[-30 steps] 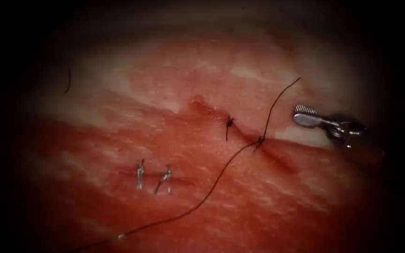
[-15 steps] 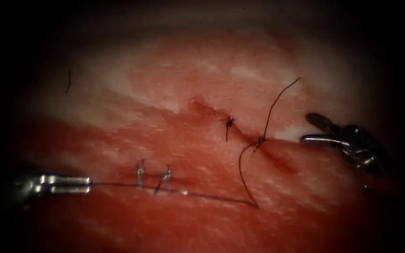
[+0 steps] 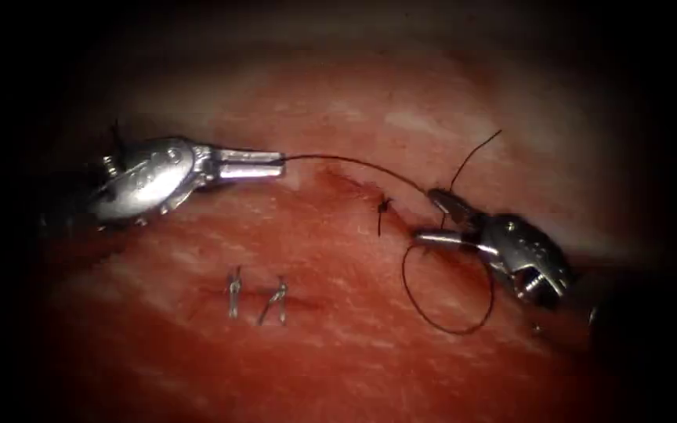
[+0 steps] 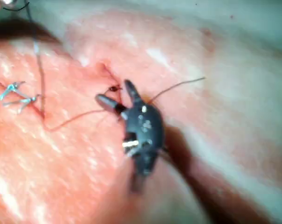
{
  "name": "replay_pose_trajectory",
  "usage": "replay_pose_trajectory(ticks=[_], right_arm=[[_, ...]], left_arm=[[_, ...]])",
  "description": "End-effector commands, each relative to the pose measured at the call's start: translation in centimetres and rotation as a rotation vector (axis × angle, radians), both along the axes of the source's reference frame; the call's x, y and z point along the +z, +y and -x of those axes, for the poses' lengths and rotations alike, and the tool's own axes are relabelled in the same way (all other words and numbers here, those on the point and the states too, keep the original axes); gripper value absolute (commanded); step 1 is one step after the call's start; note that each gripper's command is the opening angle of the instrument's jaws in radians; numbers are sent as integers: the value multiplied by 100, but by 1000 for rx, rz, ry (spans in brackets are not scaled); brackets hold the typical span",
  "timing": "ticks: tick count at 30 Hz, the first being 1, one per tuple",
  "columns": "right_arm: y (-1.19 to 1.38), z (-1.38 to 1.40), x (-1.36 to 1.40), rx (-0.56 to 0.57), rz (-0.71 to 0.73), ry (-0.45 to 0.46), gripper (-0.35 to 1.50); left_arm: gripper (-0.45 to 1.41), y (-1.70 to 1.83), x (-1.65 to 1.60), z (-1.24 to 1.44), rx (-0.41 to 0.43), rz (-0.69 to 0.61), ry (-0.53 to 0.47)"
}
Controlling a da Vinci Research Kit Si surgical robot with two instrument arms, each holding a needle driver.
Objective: Wound Closure
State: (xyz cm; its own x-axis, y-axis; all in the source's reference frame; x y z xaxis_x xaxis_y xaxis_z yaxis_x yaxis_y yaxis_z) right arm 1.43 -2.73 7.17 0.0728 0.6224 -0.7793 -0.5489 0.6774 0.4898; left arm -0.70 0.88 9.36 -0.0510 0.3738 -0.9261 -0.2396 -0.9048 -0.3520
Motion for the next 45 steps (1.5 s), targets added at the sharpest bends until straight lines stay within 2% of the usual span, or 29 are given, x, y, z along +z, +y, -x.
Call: replay_pose_trajectory(ticks=[1, 2, 4, 7, 9, 13, 15, 18, 19, 20, 23, 28, 29, 31, 33, 37, 38, 42, 43, 44, 45], right_arm=[[-1, -13, 4, -1, -2, 3, 105], [0, -14, 0, -5, 18, -3, 111], [0, -14, -1, -5, 30, -5, 111], [-1, -15, -4, 2, 65, 7, 115], [-3, -16, -9, -2, 69, 7, 111], [-4, -19, -29, -4, 100, 20, 88], [-2, -19, -33, 5, 116, 25, 86], [10, -18, -52, 53, 154, 49, 79], [13, -18, -55, 68, 162, 47, 78], [18, -17, -61, 103, 166, 45, 74], [32, -12, -66, 187, 165, -1, 69], [42, -5, -59, 321, 40, 20, 69], [43, -3, -53, 365, -22, 12, 69], [42, -1, -45, 383, -78, -16, 69], [35, 1, -29, 417, -219, -36, 69], [32, 9, -7, 471, -373, -48, 69], [35, 17, 5, 495, -426, -40, 69], [41, 35, 27, 534, -485, -31, 71], [43, 45, 41, 549, -536, -13, 71], [43, 45, 41, 549, -536, -13, 71], [41, 50, 58, 542, -596, 6, 73]], left_arm=[[-45, 1, 15, 12, 4, 1, 18], [-45, 6, 37, 24, 9, 5, 55], [-45, 7, 46, 28, 10, 7, 71], [-45, 13, 77, 44, 13, 16, 119], [-45, 16, 101, 56, 14, 21, 165], [-45, 13, 151, 86, 39, 31, 289], [-45, 11, 157, 89, 47, 32, 302], [-45, -9, 179, 98, 87, 38, 376], [-45, -14, 180, 99, 94, 42, 401], [-45, -30, 178, 99, 126, 73, 476], [-45, -59, 164, 97, 165, 83, 526], [-45, -93, 137, 94, 205, 80, 551], [-45, -100, 130, 95, 211, 75, 553], [-45, -104, 124, 94, 212, 73, 555], [-45, -107, 116, 92, 213, 68, 555], [-45, -109, 110, 89, 215, 65, 554], [-45, -110, 108, 89, 216, 64, 552], [-45, -110, 107, 89, 216, 63, 553], [-45, -110, 107, 90, 216, 63, 552], [-45, -110, 107, 90, 216, 63, 552], [-45, -109, 107, 91, 216, 62, 550]])
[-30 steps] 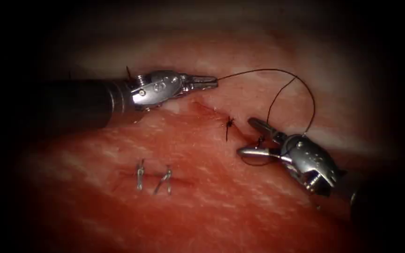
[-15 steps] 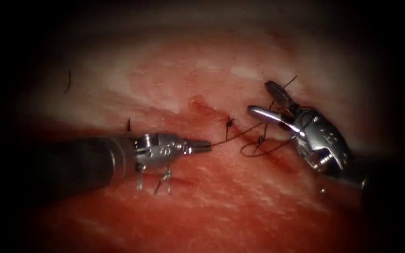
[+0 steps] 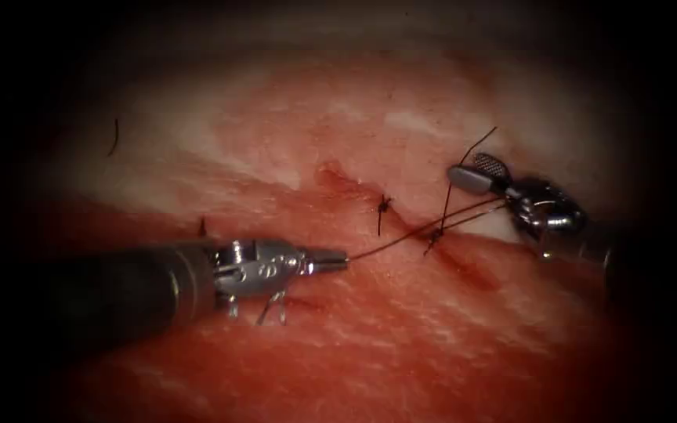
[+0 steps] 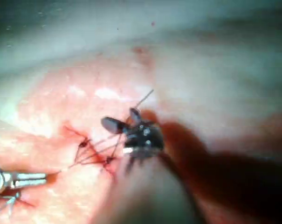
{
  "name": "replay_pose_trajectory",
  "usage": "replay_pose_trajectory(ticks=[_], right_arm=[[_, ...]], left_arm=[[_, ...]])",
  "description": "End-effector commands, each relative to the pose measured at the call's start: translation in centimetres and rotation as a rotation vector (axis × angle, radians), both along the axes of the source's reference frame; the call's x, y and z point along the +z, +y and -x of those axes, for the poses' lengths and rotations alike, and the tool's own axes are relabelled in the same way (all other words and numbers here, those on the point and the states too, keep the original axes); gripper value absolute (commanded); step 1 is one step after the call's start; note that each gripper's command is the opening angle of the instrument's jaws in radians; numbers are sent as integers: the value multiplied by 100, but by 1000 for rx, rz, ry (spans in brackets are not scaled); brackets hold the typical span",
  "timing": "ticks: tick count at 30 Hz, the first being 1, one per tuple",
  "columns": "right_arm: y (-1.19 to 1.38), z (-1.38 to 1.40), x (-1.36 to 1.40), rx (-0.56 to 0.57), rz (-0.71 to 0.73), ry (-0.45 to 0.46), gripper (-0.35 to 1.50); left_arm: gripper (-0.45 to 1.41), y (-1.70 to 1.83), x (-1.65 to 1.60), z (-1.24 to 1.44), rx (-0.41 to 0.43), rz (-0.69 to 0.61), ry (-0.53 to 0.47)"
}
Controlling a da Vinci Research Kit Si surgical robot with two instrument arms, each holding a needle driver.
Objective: Wound Closure
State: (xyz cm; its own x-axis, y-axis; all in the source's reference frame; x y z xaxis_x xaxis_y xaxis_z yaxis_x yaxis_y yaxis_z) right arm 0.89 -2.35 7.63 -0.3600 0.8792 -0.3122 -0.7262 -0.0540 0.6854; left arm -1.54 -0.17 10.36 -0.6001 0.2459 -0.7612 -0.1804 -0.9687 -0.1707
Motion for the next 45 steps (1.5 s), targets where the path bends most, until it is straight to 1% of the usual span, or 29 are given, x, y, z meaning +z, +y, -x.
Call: replay_pose_trajectory(ticks=[1, 4, 7, 11, 15, 16, 17, 18, 19, 21, 23, 25, 27, 28, 29, 30, 31, 32, 33, 34, 35, 36, 37, 38, 39, 40, 41, 42, 45], right_arm=[[3, -4, 16, 1, -14, 13, 73], [5, -1, 37, 32, -55, 39, 73], [10, -1, 55, 36, -82, 65, 73], [19, -5, 65, 31, -90, 81, 71], [26, -14, 68, 24, -93, 94, 68], [28, -18, 69, 27, -93, 92, 52], [28, -18, 69, 27, -93, 92, 52], [27, -21, 69, 28, -95, 90, 12], [26, -21, 68, 28, -99, 98, -35], [25, -22, 67, -4, -66, 71, -35], [25, -22, 66, -13, -62, 64, -35], [21, -23, 60, -26, -38, 57, -35], [17, -24, 53, -39, -19, 55, -35], [12, -26, 43, -50, 4, 49, -35], [10, -27, 39, -52, 11, 50, -35], [6, -28, 32, -65, 26, 44, -35], [6, -28, 32, -65, 26, 44, -35], [3, -29, 27, -76, 35, 35, -35], [-7, -31, 13, -81, 56, 33, -35], [-11, -32, 7, -87, 64, 30, -35], [-22, -35, -8, -103, 85, 26, -35], [-25, -37, -13, -109, 93, 23, -35], [-31, -40, -25, -123, 107, 20, -35], [-31, -40, -25, -123, 107, 20, -35], [-40, -45, -38, -135, 120, 22, -35], [-44, -47, -40, -140, 124, 21, -35], [-44, -47, -40, -140, 124, 21, -35], [-50, -51, -43, -142, 126, 24, -35], [-61, -56, -43, -148, 129, 25, -35]], left_arm=[[-45, -3, 7, 7, 0, -3, -2], [-45, -3, 6, 8, 1, -4, -4], [-45, -2, 5, 8, 1, -6, -5], [-45, 2, 3, 7, 5, -5, -6], [-45, 2, 3, 8, 4, -5, -5], [-45, 2, 3, 7, 5, -5, -6], [-45, 2, 3, 7, 5, -5, -6], [-45, 3, 3, 5, 6, -5, -7], [-45, 4, 4, 5, 7, -6, -8], [-45, 9, 5, 1, 8, -8, -9], [-45, 12, 5, 0, 8, -9, -10], [-45, 25, 7, -9, 13, -18, -12], [-45, 46, 9, -19, -2, -20, -10], [-45, 72, 13, -27, -23, -22, -6], [-45, 88, 17, -31, -35, -24, -2], [-45, 99, 20, -34, -44, -24, 0], [-45, 99, 20, -34, -44, -24, 0], [-45, 110, 24, -36, -52, -25, 5], [-45, 134, 34, -37, -68, -27, 6], [-45, 144, 40, -36, -74, -27, 6], [-45, 175, 60, -31, -92, -27, 14], [-45, 184, 66, -28, -98, -27, 18], [-45, 204, 81, -20, -112, -24, 26], [-45, 204, 81, -20, -112, -24, 26], [-45, 229, 99, -9, -128, -23, 32], [-45, 236, 104, -5, -132, -24, 31], [-45, 236, 104, -5, -132, -24, 31], [-45, 252, 113, 4, -135, -29, 20], [-45, 274, 124, 23, -143, -35, -33]])
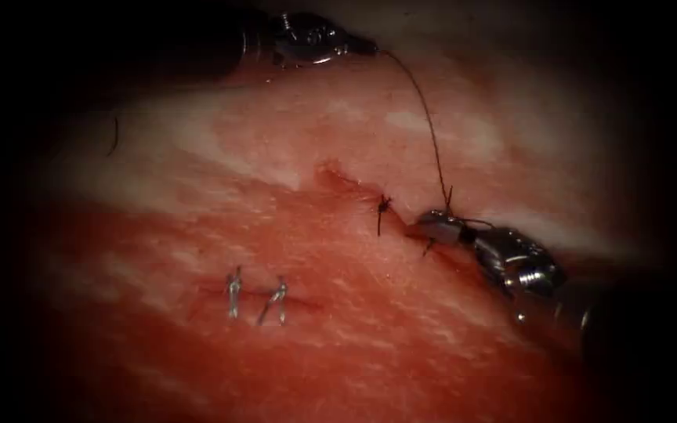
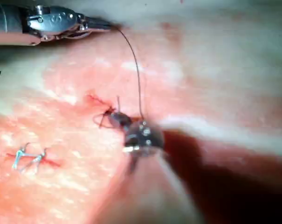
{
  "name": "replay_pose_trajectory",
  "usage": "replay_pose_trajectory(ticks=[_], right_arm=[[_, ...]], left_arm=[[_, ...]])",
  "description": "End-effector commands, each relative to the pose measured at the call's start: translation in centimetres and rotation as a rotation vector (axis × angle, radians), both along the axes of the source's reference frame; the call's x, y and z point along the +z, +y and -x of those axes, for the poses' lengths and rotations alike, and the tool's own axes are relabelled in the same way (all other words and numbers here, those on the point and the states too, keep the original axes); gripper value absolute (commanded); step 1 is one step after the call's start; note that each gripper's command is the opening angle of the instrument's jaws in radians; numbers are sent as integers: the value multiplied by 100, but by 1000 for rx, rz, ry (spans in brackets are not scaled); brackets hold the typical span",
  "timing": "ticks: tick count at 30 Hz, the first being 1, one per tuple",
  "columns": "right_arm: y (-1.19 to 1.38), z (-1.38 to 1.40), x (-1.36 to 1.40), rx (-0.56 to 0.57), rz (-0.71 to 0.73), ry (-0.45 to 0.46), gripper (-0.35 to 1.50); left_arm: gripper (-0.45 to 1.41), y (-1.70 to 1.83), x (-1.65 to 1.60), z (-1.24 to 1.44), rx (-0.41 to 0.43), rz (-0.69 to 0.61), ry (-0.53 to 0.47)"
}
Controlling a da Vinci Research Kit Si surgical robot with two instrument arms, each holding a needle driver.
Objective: Wound Closure
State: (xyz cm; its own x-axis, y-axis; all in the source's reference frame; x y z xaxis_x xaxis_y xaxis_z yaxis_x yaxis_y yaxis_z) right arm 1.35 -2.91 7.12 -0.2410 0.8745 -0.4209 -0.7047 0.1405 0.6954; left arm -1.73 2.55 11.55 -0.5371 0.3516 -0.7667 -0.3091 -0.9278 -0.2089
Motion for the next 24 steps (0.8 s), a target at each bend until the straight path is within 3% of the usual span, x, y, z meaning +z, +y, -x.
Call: replay_pose_trajectory(ticks=[1, 11, 24], right_arm=[[-8, -10, 9, -8, -3, 1, -35], [-60, -34, -7, -52, -5, 12, -35], [-72, -41, -21, -64, -7, 25, -35]], left_arm=[[-45, 6, 8, 9, -4, -2, -20], [-45, 108, 41, 77, -76, 2, -113], [-45, 170, 70, 101, -113, 13, -110]])
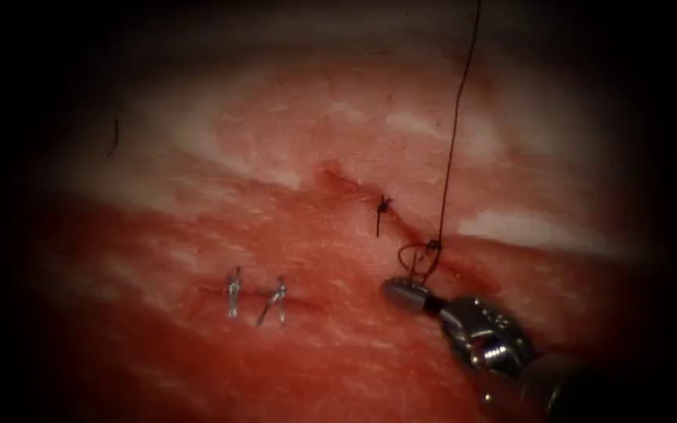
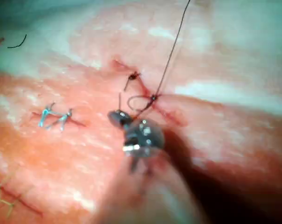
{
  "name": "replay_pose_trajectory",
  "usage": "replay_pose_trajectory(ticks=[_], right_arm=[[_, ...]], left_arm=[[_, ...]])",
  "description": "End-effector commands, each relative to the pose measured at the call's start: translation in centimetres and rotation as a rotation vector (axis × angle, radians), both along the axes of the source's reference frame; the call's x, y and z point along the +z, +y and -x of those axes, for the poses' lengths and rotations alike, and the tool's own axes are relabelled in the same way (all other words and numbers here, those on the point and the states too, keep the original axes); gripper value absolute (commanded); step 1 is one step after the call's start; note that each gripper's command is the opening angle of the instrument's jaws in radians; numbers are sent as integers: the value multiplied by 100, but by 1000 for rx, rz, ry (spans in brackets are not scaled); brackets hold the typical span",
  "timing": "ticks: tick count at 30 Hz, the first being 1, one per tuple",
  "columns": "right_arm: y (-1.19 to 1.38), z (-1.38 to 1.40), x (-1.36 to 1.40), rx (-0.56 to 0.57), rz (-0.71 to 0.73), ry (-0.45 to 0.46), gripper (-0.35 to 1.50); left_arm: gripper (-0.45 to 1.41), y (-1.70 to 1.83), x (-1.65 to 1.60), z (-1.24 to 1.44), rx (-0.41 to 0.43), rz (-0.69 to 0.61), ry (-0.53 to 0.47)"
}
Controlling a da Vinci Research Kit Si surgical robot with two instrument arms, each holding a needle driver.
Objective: Wound Closure
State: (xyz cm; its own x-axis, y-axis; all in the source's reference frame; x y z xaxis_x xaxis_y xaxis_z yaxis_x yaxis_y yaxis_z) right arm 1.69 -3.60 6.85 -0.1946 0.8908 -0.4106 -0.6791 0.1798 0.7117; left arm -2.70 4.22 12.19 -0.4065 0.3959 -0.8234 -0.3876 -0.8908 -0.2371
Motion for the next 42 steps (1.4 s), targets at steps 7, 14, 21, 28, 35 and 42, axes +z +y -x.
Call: replay_pose_trajectory(ticks=[7, 14, 21, 28, 35, 42], right_arm=[[-15, -17, -3, -6, 2, 9, -35], [-22, -21, -7, -13, 5, 17, -35], [-26, -13, -9, 1, 7, 14, -35], [-36, -12, -10, 1, 17, 19, -35], [-70, -17, -4, -36, 14, 3, -35], [-68, -15, -4, -39, 11, 2, -35]], left_arm=[[-45, 31, 29, 19, -19, 15, 16], [-45, 76, 58, 43, -35, 23, 23], [-45, 100, 85, 77, -23, 30, 23], [-45, 107, 109, 101, -2, 30, 40], [-45, 96, 136, 116, 23, 25, 67], [-45, 95, 143, 117, 27, 19, 59]])
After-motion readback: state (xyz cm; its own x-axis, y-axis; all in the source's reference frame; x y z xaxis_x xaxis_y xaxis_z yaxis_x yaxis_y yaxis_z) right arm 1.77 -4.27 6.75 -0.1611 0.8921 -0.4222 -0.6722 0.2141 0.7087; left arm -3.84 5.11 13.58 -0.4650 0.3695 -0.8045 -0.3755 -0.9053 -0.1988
